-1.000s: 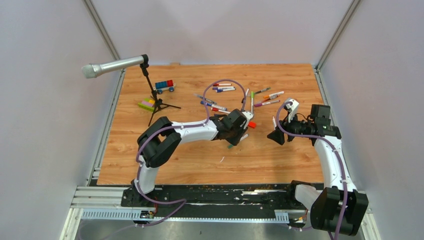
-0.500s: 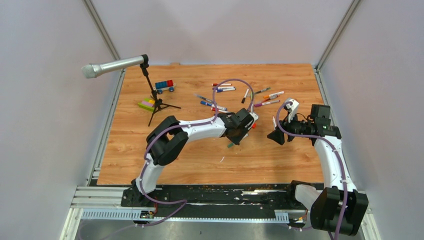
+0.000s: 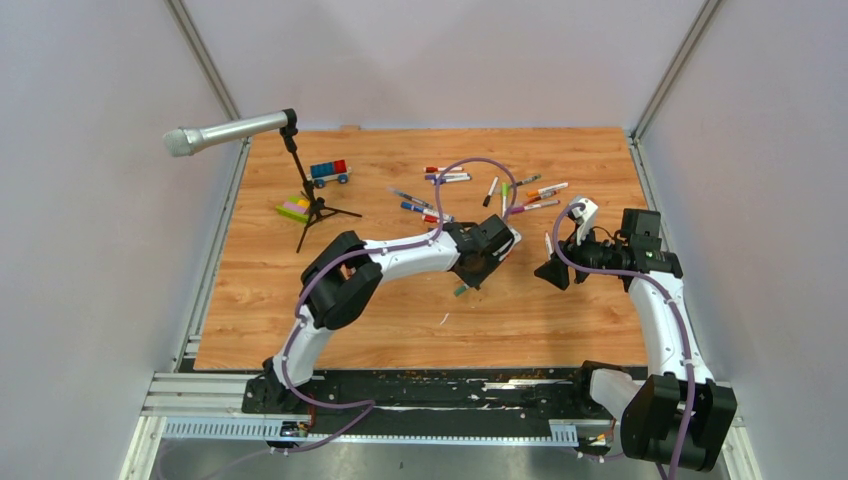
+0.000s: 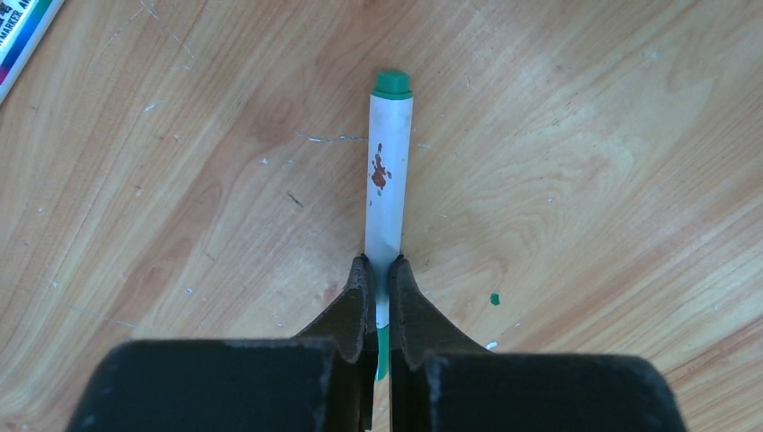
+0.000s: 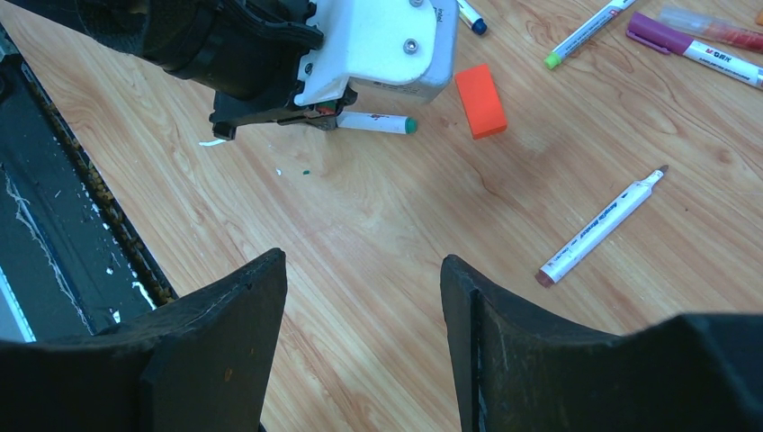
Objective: Open the pen caps
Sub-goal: Pick up the pen from the center of the board.
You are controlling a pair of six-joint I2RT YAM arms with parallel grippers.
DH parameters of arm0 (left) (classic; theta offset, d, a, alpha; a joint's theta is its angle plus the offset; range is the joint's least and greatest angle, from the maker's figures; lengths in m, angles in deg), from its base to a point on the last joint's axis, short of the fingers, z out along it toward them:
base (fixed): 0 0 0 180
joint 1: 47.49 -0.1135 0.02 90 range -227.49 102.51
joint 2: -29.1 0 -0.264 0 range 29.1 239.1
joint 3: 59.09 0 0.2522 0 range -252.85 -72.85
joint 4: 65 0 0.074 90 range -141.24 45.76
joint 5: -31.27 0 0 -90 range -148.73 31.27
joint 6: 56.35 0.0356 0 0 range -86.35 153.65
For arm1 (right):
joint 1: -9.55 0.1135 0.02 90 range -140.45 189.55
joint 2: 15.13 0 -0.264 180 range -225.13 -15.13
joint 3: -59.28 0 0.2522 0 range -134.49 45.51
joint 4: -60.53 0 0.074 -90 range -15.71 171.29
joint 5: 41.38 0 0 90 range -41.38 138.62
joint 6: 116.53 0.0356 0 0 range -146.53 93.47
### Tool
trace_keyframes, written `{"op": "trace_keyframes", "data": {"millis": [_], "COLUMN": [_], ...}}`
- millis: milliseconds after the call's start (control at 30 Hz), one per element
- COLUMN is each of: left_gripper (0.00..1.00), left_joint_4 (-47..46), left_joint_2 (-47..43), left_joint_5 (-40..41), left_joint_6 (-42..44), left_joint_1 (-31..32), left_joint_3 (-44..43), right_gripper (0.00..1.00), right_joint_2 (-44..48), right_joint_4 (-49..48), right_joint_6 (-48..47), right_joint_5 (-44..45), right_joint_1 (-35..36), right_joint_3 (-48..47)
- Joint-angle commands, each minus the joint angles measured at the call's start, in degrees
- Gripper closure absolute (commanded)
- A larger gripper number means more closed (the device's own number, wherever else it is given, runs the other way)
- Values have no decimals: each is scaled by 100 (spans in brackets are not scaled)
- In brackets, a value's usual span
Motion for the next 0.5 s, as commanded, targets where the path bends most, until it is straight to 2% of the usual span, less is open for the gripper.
{"op": "trace_keyframes", "data": {"millis": [0, 267, 467], "left_gripper": [100, 100, 100], "left_joint_4": [-361, -2102, -4296], "left_joint_2": [-477, -2220, -3295], "left_joint_5": [-27, -604, -1355], "left_joint_6": [39, -498, -1660], "left_joint_1": [32, 31, 32], "left_joint_3": [377, 1784, 3375], "right_gripper": [36, 36, 36], "right_joint_2": [26, 158, 220], "right_joint_4": [19, 475, 646], "right_joint_6": [-92, -579, -712], "right_joint_5": [-164, -1132, -2180], "right_joint_1": [-28, -26, -19], "right_joint_3": [-240, -305, -221]}}
